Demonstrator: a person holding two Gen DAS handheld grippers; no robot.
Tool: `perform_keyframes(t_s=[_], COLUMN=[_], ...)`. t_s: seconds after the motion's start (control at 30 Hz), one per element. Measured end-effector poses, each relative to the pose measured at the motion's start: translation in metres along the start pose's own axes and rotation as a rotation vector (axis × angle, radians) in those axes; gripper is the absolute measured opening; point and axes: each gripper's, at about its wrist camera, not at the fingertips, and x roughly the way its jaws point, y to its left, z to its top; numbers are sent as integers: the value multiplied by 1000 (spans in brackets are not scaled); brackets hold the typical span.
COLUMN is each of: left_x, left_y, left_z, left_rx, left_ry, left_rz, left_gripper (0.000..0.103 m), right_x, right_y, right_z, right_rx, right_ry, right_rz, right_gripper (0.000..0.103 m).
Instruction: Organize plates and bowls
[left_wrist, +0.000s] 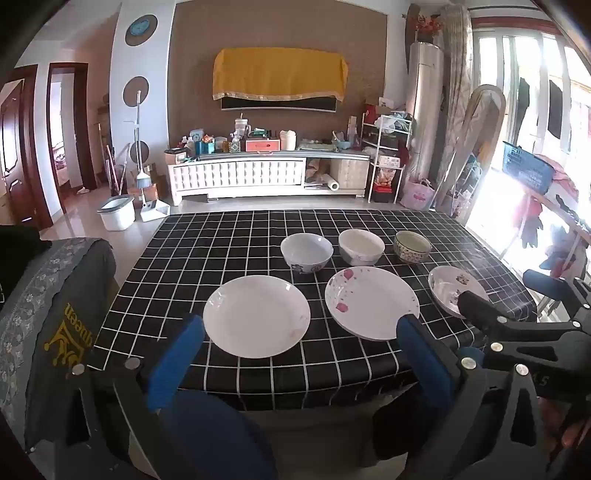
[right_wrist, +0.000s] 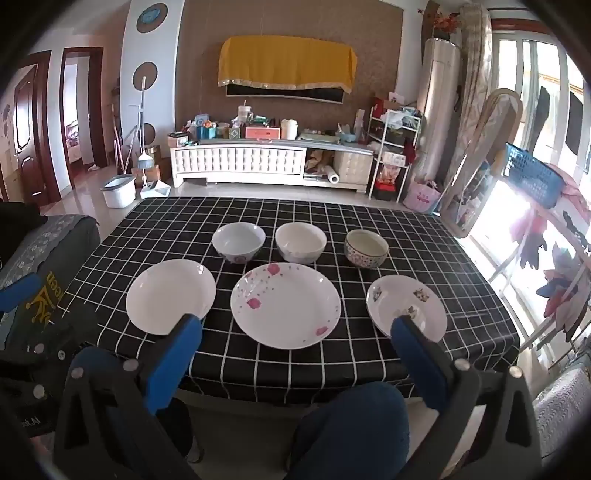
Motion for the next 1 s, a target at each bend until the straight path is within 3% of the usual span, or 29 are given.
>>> perform_keyframes(t_s=[0.47, 1.0], left_x=[2, 4], left_y=[-14, 0], left_z=[-5, 0], left_rx=[2, 5], left_ry=[7, 17], left_rz=[-1, 11], left_gripper=[103, 103], right_x=[1, 0], right_y=[2, 0], right_z=[-1, -4], right_rx=[6, 18], right_ry=[34, 55], right_rz=[24, 51], right_gripper=[103, 103])
